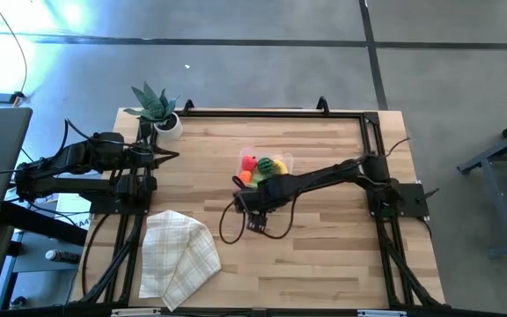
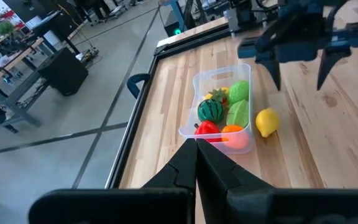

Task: Pick and placing Produce into tupperware
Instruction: Adjust the transparent bin

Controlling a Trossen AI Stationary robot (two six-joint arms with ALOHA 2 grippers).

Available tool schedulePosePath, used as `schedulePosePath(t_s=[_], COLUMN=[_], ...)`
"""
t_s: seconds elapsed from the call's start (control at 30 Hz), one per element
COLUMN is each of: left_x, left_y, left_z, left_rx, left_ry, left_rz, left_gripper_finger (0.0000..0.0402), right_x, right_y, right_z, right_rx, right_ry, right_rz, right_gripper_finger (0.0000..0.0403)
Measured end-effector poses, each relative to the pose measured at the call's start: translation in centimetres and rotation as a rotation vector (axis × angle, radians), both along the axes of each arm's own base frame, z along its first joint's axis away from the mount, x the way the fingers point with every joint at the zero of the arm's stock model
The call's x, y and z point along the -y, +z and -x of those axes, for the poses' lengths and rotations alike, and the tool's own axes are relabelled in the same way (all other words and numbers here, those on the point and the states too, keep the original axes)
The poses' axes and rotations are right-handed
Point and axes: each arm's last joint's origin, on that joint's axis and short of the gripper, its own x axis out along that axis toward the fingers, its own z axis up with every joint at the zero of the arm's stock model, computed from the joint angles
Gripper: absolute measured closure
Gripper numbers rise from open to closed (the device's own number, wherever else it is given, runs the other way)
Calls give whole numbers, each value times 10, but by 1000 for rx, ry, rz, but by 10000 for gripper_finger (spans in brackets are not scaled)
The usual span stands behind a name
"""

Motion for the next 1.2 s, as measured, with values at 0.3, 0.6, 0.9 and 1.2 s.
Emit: schedulePosePath(t_s=[0.3,0.6,0.9,1.2], left_x=[0,0,0,0], left_y=[0,0,0,0], left_z=[0,0,0,0], left_rx=[0,0,0,0], left_ry=[0,0,0,0], left_rz=[0,0,0,0], left_gripper_finger=[401,401,401,401], right_x=[25,31,39,58], right_y=[0,-12,-21,-20], right_z=[-4,1,0,-2], right_rx=[8,-28,-17,-6], right_ry=[-62,-97,-89,-80], right_rz=[12,-3,-25,-18], right_gripper_finger=[127,127,127,127])
